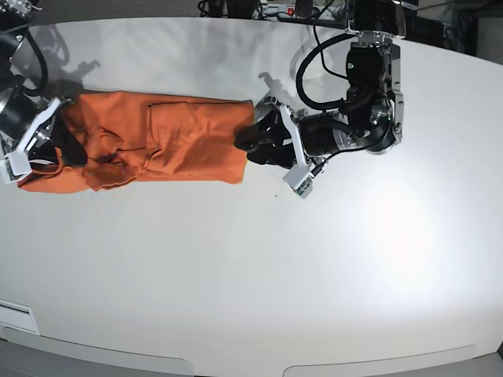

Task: Fold the T-shirt properly
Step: 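Lift the shirt end with the right gripper and fold it toward the left gripper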

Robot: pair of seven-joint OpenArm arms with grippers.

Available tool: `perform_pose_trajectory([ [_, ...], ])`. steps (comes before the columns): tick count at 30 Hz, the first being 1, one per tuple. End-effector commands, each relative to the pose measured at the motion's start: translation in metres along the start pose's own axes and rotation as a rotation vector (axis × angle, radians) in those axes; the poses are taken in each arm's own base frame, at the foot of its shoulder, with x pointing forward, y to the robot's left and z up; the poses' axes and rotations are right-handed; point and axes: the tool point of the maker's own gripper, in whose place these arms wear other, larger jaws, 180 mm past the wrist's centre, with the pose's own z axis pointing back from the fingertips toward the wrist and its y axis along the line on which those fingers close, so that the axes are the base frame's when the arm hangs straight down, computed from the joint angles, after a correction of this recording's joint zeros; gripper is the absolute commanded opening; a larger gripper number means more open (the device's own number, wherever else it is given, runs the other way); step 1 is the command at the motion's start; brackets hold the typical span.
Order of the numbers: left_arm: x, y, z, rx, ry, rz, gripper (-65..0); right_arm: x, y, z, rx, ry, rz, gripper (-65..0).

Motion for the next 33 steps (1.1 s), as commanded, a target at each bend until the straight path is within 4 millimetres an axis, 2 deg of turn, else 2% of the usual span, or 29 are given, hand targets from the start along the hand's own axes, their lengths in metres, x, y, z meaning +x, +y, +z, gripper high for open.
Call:
perform_pose_trajectory([
  [1,0.018,-0.003,0.003,-0.014,-0.058,-0.033,-40.2,0.018,0.01,0.001,0.034,-0.067,0.028,-65.0],
  [9,0.022,0.003,0.01,0.004,-0.086,-0.017,-40.2,0.002,0.069,-0.043,0.203,-0.085,-0.074,-65.0],
  [15,0.021,0.004,0.014,-0.001,-0.086,-0.013,-40.2,0.004,0.105,-0.064,0.302,-0.132,-0.132,-65.0],
  [18,0.019,0.007,0.016,0.008,-0.077,-0.011,-40.2,0.009,0.117,-0.072,0.32,-0.172,-0.16,-65.0],
  [23,0.019,0.008,0.017,0.011,-0.075,-0.007,-40.2,0.018,0.123,-0.087,0.273,-0.234,-0.155,-65.0],
  [30,0.017,0.013,0.023,0.027,-0.058,-0.019,-40.2,0.01,0.155,-0.111,0.303,-0.181,-0.108,-65.0],
  [31,0.017,0.014,0.023,0.027,-0.058,-0.02,-40.2,0.011,0.163,-0.113,0.329,-0.183,-0.104,-61.6],
  [33,0.017,0.018,0.027,0.041,-0.05,-0.03,-40.2,0.015,0.182,-0.119,0.386,-0.181,-0.077,-40.2],
])
